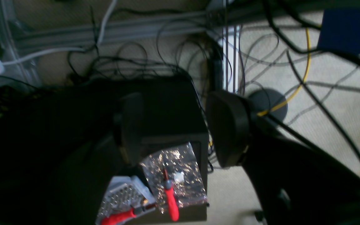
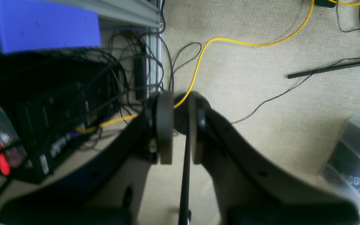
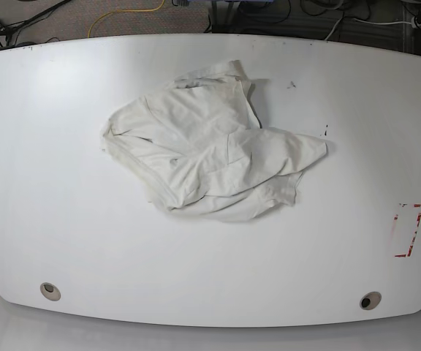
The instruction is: Fold the T-shirt properly
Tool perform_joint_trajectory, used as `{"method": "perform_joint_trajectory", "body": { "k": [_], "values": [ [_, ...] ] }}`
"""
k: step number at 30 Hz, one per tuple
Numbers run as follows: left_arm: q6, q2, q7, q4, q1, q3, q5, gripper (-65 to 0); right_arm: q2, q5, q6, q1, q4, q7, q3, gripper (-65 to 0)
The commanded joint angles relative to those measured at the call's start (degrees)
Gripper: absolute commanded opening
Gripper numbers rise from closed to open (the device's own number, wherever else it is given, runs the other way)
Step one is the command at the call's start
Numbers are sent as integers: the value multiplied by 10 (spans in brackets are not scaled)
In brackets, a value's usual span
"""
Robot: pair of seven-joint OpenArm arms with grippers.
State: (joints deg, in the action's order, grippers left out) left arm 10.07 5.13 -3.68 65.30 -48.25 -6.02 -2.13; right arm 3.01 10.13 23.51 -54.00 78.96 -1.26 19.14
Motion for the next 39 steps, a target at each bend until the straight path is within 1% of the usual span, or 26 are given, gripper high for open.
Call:
{"method": "perform_joint_trajectory", "body": {
  "k": [1,9,11,21,23,33,35,39],
  "values": [
    [1,1,-11,31,-26,-4,2,-320,1,-12,5,-26,26,8,1,-569],
    [3,0,-6,78,-43,-5,1,-322,4,-17,7,-46,53,7,-1,-568],
    [4,-2,2,116,-57,-3,3,-324,5,-10,7,-60,76,3,0,-568],
    [5,-3,3,170,-77,-4,7,-327,6,-8,9,-76,110,3,-2,-570],
    [2,-4,4,201,-88,-5,15,-324,6,-12,8,-88,129,6,1,-571],
    [3,-5,2,277,-128,-6,24,-326,9,-10,6,-115,187,5,3,-568],
    [5,-6,-6,302,-148,-4,31,-325,11,-13,7,-134,220,8,4,-567],
    [6,-5,-7,322,-162,-6,33,-327,11,-14,7,-143,241,8,4,-567]
  ]
}}
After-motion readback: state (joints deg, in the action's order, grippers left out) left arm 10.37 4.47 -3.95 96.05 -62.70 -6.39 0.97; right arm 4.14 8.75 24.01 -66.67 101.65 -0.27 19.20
